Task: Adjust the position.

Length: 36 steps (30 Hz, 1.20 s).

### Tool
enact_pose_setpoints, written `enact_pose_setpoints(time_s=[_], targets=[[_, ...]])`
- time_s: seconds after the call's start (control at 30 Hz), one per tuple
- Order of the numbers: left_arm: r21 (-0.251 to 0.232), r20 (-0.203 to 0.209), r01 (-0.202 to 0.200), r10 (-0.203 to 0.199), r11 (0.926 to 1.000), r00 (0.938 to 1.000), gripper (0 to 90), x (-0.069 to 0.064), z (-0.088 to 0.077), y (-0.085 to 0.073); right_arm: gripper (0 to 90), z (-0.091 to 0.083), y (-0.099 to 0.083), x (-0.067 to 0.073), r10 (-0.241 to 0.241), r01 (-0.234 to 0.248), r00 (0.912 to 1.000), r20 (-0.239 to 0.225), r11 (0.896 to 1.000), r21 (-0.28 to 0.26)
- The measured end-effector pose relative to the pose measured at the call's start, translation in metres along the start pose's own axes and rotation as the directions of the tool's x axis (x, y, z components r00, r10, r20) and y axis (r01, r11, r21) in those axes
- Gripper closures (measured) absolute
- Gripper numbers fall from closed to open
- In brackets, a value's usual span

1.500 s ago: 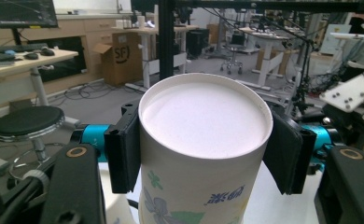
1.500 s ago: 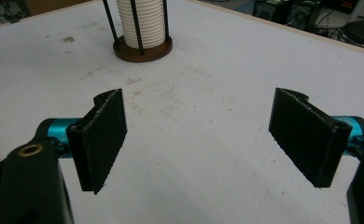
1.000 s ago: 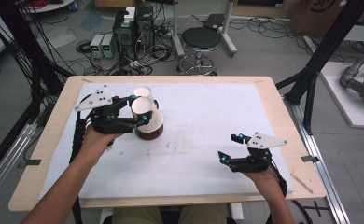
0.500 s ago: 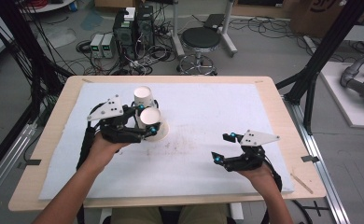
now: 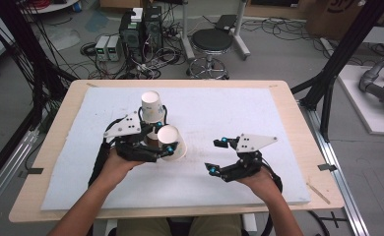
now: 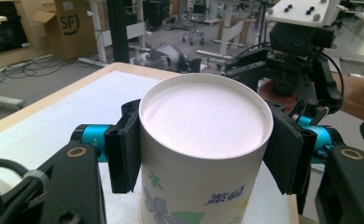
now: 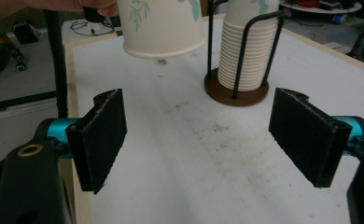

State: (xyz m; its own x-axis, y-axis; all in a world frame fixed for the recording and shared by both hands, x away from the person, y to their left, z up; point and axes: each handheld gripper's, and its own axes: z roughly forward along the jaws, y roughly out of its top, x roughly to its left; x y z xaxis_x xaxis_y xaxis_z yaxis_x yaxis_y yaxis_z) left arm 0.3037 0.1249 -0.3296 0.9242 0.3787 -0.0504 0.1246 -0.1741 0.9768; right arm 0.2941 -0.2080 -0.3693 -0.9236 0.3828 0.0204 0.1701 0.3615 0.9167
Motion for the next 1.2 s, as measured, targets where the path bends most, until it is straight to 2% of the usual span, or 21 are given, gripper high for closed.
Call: enact_pose_setpoints(time_s=[0.27, 0.5, 0.83, 1.03, 1.13, 1.2], targets=[[0.014, 0.078, -0.015, 0.014, 0.9998, 0.9969, 36.6, -0.008, 0.015, -0.003, 19.5, 0.011, -0.002, 0.009, -0.007, 0.006, 0.9987, -0.051, 1.0, -0.021], [0.025, 0.142, -0.028, 0.024, 0.9993, 0.9896, 36.5, -0.015, 0.028, -0.007, 19.5, 0.016, -0.006, 0.011, -0.004, 0.003, 0.9972, -0.075, 1.0, -0.013], [0.034, 0.238, -0.048, 0.039, 0.9983, 0.9705, 36.6, -0.022, 0.04, -0.011, 19.6, 0.024, -0.009, 0.015, 0.002, -0.004, 0.9911, -0.133, 1.0, -0.016], [0.032, 0.269, -0.053, 0.043, 0.9981, 0.9622, 36.6, -0.023, 0.043, -0.012, 20.6, 0.03, -0.008, 0.017, -0.002, -0.004, 0.9858, -0.168, 1.0, -0.031], [0.024, 0.279, -0.049, 0.041, 0.9985, 0.9594, 36.7, -0.023, 0.044, -0.012, 25.1, 0.033, -0.008, 0.018, -0.009, 0.001, 0.9807, -0.195, 0.999, -0.041], [0.024, 0.278, -0.051, 0.042, 0.9984, 0.9597, 36.8, -0.024, 0.045, -0.012, 25.9, 0.033, -0.009, 0.018, -0.012, 0.004, 0.9807, -0.195, 0.999, -0.042]])
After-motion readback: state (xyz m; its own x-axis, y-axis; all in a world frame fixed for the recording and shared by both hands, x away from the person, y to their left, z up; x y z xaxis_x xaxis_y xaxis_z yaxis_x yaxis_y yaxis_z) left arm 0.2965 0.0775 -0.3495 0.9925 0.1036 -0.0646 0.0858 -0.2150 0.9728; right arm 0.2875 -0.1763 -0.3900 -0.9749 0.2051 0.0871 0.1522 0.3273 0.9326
